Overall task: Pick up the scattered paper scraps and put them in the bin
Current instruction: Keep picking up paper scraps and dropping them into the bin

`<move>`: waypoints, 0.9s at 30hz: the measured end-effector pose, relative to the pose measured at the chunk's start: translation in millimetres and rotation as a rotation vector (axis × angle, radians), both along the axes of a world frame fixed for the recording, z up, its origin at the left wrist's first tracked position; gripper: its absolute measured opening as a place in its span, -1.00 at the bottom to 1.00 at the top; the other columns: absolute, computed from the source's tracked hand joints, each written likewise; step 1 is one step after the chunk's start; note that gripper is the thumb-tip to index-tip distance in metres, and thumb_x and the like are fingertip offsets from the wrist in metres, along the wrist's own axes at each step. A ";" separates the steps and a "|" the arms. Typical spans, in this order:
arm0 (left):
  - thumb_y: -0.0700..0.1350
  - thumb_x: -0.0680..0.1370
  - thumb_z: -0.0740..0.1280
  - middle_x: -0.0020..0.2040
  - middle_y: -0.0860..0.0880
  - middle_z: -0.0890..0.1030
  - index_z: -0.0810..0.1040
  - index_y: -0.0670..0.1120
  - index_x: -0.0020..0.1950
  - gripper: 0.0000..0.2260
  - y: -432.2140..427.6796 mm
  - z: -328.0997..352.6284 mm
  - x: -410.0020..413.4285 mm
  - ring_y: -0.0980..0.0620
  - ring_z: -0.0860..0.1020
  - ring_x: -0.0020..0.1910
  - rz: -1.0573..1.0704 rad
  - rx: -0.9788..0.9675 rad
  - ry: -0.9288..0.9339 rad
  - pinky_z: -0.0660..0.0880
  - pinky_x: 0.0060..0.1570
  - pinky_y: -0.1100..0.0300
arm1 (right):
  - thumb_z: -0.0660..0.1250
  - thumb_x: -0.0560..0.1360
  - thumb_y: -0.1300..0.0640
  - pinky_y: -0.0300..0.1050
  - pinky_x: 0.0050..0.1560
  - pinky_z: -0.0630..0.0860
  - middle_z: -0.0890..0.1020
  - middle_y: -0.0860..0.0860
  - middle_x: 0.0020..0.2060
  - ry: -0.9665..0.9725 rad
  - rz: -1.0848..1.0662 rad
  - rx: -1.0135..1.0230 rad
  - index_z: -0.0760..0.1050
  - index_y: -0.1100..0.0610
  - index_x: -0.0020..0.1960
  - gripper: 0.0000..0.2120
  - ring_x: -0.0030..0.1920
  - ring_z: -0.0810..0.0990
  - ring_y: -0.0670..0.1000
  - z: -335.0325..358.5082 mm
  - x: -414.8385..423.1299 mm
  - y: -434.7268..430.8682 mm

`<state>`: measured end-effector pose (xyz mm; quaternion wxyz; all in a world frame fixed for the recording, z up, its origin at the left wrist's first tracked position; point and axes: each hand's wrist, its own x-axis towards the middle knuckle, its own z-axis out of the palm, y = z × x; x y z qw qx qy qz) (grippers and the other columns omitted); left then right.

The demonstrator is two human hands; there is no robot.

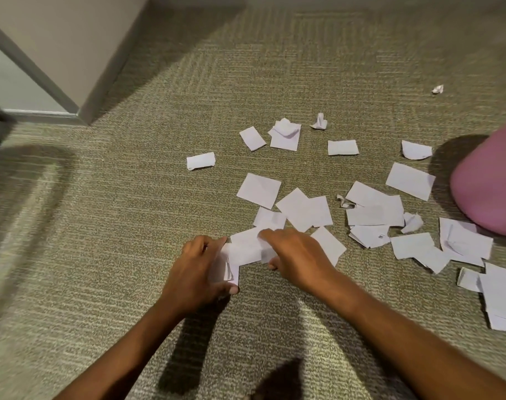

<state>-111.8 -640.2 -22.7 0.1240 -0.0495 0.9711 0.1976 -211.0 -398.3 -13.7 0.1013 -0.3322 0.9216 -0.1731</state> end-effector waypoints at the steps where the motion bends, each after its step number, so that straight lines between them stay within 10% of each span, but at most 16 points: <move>1: 0.54 0.20 0.51 0.23 0.16 0.33 0.32 0.17 0.61 0.05 0.7 -1.1 -1.5 0.10 0.32 0.22 0.018 0.009 -0.008 0.47 0.01 0.10 | 0.57 0.47 0.20 0.08 -0.09 0.66 0.73 0.01 0.04 0.009 0.020 -0.014 0.48 -0.02 0.39 -0.45 0.02 0.68 0.16 0.8 -1.6 -6.3; 10: 0.54 0.03 0.55 0.15 0.15 0.26 0.42 0.06 0.29 -0.03 1.8 -4.3 -5.8 0.08 0.32 0.14 0.110 0.053 -0.015 0.50 -0.05 0.05 | 0.60 0.40 0.30 -0.02 -0.25 0.49 0.48 0.05 0.36 0.068 0.092 0.016 0.37 0.08 0.54 -0.22 0.07 0.58 0.15 4.1 -17.8 -44.4; 16: 0.25 0.13 0.69 0.01 0.19 0.49 0.37 0.16 0.12 -0.27 9.6 -3.6 -6.1 0.13 0.50 -0.08 0.208 0.128 -0.041 0.51 -0.18 0.06 | 0.53 0.46 0.32 0.01 -0.24 0.61 0.66 0.02 -0.02 0.099 0.090 -0.005 0.58 0.10 0.23 -0.62 -0.04 0.62 0.11 1.6 -7.1 -40.9; 22: 0.00 0.36 0.68 -0.14 0.19 0.63 0.48 0.16 0.08 -0.54 11.5 7.5 -9.6 0.30 0.59 -0.18 0.297 0.351 0.023 0.43 -0.30 0.39 | 0.51 0.52 -0.07 0.02 -0.05 0.56 0.67 -0.05 0.03 -0.108 -0.169 -0.095 0.57 -0.06 0.12 -0.77 0.09 0.58 0.07 22.0 4.8 -22.5; 27: -0.07 0.40 0.68 -0.03 -0.12 0.74 0.62 -0.02 0.10 -0.64 19.5 35.1 -25.9 -0.11 0.70 -0.08 0.605 0.922 -0.050 0.63 -0.16 -0.02 | 0.58 0.44 -0.19 -0.05 -0.24 0.44 0.61 -0.07 -0.30 -0.457 -0.496 -0.398 0.60 0.04 -0.11 -0.67 -0.27 0.55 -0.08 38.6 3.8 -3.5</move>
